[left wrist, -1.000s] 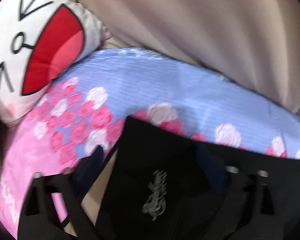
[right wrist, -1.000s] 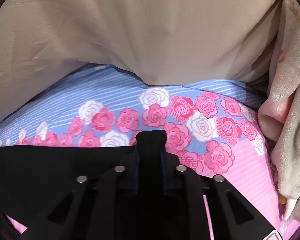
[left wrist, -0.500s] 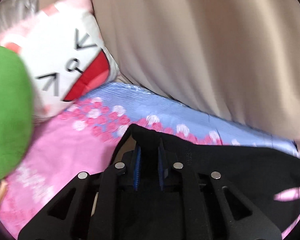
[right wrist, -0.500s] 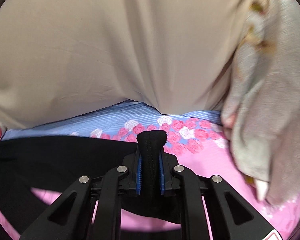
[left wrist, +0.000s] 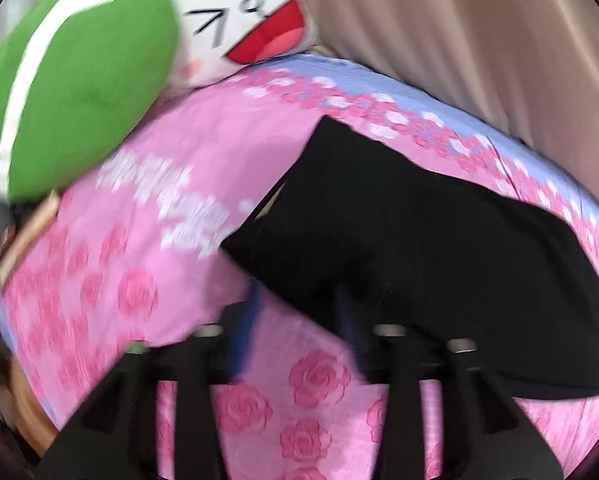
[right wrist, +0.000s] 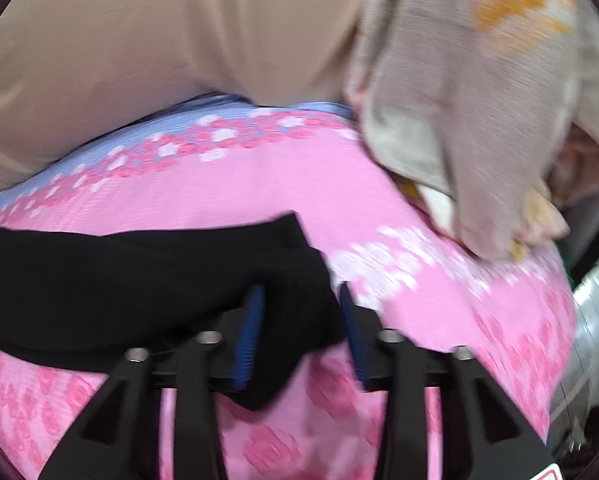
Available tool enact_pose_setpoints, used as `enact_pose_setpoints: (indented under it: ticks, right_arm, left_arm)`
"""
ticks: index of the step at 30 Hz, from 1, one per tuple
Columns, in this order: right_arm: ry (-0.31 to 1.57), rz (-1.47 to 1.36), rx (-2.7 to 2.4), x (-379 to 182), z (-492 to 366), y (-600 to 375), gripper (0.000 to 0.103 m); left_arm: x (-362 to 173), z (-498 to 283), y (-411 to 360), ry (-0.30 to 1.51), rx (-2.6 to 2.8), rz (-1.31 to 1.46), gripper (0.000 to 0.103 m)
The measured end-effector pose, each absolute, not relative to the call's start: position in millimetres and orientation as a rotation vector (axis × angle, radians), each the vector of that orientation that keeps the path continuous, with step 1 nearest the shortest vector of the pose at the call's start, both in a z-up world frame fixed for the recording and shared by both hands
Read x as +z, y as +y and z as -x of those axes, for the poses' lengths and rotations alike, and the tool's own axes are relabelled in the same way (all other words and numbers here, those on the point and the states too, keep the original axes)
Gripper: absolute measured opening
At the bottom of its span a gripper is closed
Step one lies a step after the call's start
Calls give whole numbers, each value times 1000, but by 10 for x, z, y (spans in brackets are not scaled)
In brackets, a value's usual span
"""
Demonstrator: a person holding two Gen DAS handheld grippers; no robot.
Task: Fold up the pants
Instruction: 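Lift the waistband with both grippers and fold the pants over lengthwise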
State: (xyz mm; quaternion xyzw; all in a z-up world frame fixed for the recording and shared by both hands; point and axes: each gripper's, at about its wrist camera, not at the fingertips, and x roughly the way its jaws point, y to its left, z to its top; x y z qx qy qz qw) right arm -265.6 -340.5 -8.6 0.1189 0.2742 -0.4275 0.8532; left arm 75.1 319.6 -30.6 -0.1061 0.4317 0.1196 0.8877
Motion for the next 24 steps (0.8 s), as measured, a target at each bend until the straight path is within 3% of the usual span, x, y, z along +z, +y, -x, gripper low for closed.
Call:
enact_pose_setpoints:
  ticks: [1, 2, 9, 10, 12, 13, 14, 19, 24]
  right_arm:
    - [551, -259, -917, -69, 2734, -3340, 53]
    - [517, -273, -937, -36, 2837, -3276, 55]
    - [393, -289, -907, 117, 3029, -2697, 68]
    - [389, -301, -887, 104, 2997, -2653, 68]
    - [391, -322, -846, 47, 2896, -2551, 68]
    - [397, -324, -827, 26, 2843, -2499, 68]
    - [406, -320, -811, 0, 2776, -2441, 68]
    - [384, -366, -742, -33, 2722, -2332, 72]
    - [401, -535, -778, -222, 2831, -2622, 76]
  left_arm:
    - [-292, -666, 3230, 879, 254, 278, 76]
    - [-271, -607, 3255, 865, 246, 324, 83]
    - [-201, -800, 3261, 844, 117, 590, 90]
    - [-255, -890, 3254, 863, 111, 604, 88]
    - [-343, -1037, 3232, 887, 83, 621, 53]
    - [-365, -1129, 3224, 915, 100, 601, 18]
    - [-340, -1168, 3237, 916, 99, 593, 8]
    - [149, -987, 3428, 752, 62, 602, 8]
    - [-440, -994, 3515, 932, 158, 586, 9]
